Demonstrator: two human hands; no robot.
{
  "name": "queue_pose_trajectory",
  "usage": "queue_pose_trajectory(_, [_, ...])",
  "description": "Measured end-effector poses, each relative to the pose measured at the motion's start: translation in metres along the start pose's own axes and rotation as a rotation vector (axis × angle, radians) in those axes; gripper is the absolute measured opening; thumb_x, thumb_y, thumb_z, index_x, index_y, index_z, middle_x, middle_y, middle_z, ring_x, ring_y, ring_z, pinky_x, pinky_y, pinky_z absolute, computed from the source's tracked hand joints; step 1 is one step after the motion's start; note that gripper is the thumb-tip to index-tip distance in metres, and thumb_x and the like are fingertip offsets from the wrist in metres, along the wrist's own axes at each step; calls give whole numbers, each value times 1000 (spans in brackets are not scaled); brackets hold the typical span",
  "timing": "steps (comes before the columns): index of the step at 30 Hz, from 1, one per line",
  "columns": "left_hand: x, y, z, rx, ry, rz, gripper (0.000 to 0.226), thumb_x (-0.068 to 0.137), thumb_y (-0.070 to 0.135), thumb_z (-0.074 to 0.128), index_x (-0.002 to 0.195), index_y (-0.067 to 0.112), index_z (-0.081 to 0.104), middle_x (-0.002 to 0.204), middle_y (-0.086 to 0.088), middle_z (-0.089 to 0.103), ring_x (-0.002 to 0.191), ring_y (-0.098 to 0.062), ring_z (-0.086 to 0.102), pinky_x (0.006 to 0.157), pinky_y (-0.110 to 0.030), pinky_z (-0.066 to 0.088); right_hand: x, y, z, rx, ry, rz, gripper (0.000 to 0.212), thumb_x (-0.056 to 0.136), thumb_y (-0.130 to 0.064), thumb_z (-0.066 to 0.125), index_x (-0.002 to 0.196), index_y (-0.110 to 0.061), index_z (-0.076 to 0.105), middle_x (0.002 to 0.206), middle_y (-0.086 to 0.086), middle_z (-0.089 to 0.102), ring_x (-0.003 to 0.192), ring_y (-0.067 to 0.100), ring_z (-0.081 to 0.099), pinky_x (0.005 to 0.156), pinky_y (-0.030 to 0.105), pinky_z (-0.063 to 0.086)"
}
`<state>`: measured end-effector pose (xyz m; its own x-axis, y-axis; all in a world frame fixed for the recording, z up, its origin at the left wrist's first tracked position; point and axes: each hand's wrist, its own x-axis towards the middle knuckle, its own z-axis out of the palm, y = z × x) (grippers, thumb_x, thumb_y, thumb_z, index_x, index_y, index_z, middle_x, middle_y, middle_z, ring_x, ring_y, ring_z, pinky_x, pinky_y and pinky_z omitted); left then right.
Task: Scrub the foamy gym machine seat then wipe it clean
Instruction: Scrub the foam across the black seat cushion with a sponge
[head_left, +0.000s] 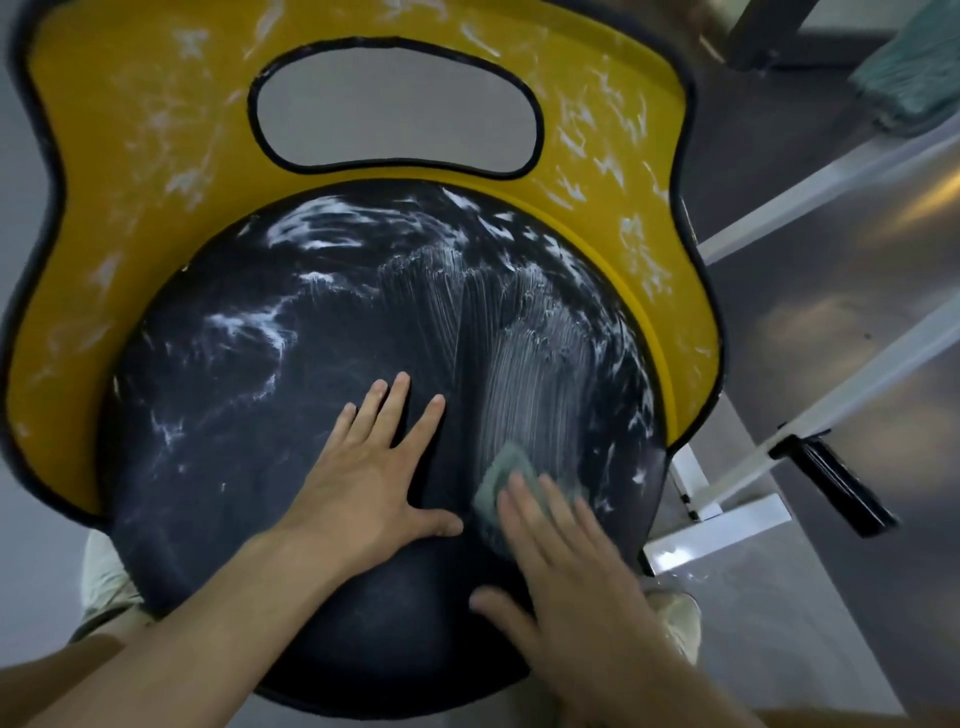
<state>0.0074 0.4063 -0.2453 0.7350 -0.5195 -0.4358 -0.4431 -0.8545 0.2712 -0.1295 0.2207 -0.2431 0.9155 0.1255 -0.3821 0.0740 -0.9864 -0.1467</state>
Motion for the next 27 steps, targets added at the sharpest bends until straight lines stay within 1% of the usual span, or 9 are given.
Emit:
queue_pose_trajectory(2, [-1,0,-1,-18,-4,-3,119,79,79,57,154,38,-27,156,0,-44,143,-17,-41,122,-39,-18,35,24,-17,-32,53,68,87,97,-77,5,162,-20,-6,168,-1,-14,155,21,-17,126,41,-7])
queue_pose_trajectory(4, [-2,1,-1,-26,-10,-4,119,79,79,57,153,38,-26,156,0,-44,143,-17,-41,122,-38,-19,78,50,-33,-49,83,154,89,94,-79,-4,159,-20,-19,166,-1,-25,151,20,-27,125,42,-13])
queue_pose_trajectory(8, [-1,2,-2,-9,5,1,119,79,81,55,155,37,-25,157,-3,-42,144,-18,-40,122,-40,-18,126,66,-60,55,27,264,92,93,-77,4,161,-17,-13,168,1,-20,154,22,-22,125,42,-10])
queue_pose_trajectory(12, [-2,1,-2,-24,10,4,119,79,81,56,154,37,-26,157,-2,-43,144,-18,-40,122,-39,-18,84,35,-37,25,87,200,93,93,-80,-2,160,-16,-14,167,1,-20,153,23,-24,127,46,-4])
queue_pose_trajectory(15, [-3,-2,0,-25,16,15,118,80,80,55,154,38,-26,156,0,-44,143,-17,-41,123,-39,-17,25,3,-4,43,91,93,92,97,-78,6,163,-13,4,170,2,-5,156,24,-13,125,45,3])
queue_pose_trajectory(18, [-5,-6,1,-36,24,21,117,80,80,54,153,38,-26,155,2,-46,142,-15,-42,122,-37,-18,-2,-10,9,23,50,44,90,99,-76,20,159,-9,27,168,6,20,156,29,14,119,45,16])
queue_pose_trajectory(19, [-6,-7,2,-41,32,20,116,80,80,54,153,39,-27,154,2,-46,142,-15,-43,122,-36,-19,3,-10,3,22,33,42,91,98,-77,19,160,-10,25,169,5,18,156,28,12,120,44,15])
queue_pose_trajectory(22, [-11,-10,5,-46,49,19,115,80,81,53,153,39,-26,155,1,-46,142,-15,-44,121,-36,-19,59,5,-22,19,61,76,95,93,-81,1,161,-17,-12,168,-1,-20,153,19,-25,126,40,-8])
queue_pose_trajectory(27, [-14,-11,5,-27,42,14,115,81,81,51,154,38,-26,155,1,-45,142,-15,-43,122,-37,-19,169,14,-65,82,79,213,93,95,-77,7,162,-14,-9,169,3,-18,154,25,-20,126,45,-8])
